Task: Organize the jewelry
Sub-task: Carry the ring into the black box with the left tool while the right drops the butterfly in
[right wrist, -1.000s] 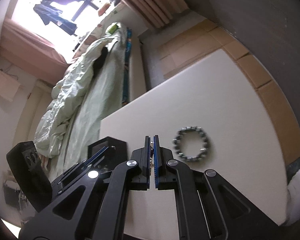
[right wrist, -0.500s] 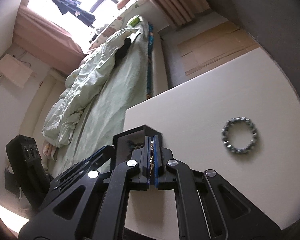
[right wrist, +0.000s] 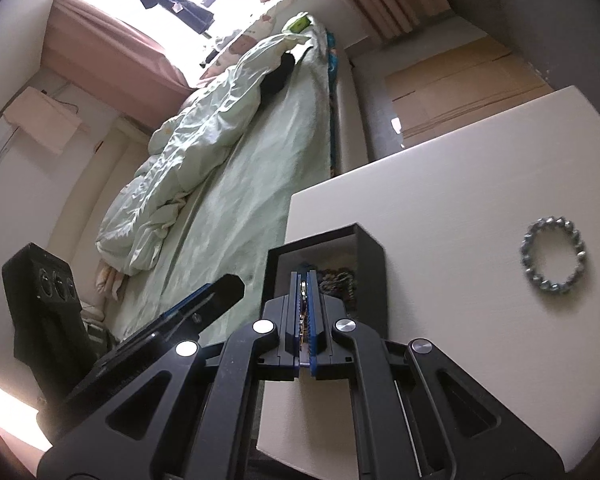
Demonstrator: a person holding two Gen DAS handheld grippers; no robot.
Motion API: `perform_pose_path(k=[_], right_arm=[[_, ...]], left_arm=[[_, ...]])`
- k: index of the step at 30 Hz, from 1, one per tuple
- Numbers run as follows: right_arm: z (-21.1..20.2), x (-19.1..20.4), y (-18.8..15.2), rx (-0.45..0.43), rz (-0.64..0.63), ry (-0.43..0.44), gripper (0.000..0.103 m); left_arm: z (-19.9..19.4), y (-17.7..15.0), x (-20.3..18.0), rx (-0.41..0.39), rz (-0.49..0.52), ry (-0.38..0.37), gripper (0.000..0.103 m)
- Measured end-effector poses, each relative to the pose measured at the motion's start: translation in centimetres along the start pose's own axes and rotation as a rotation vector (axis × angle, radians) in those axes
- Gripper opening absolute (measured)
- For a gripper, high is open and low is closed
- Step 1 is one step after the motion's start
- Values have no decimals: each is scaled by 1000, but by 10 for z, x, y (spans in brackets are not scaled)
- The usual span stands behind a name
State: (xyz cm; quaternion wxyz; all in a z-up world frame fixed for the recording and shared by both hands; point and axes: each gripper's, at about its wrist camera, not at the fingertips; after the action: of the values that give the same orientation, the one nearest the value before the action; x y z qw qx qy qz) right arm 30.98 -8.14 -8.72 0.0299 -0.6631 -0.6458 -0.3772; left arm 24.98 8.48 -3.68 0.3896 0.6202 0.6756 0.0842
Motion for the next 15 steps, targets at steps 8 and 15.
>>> perform_pose_path(k=[8, 15], right_arm=[[21, 15, -7, 49, -4, 36, 5], [22, 11, -5, 48, 23, 19, 64]], left_arm=[[-14, 6, 19, -48, -52, 27, 53], [-18, 6, 32, -55, -87, 32, 53]])
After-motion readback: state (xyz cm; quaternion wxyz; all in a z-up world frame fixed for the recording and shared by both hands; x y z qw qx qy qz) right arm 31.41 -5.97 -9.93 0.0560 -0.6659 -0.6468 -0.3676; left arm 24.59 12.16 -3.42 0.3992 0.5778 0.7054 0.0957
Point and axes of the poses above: each gripper's, at about its wrist camera, not at the fingertips, and z roughly the way its jaws point, x to its left, y to its top, and after that the axes turned 11 degrees about -y, right-handed
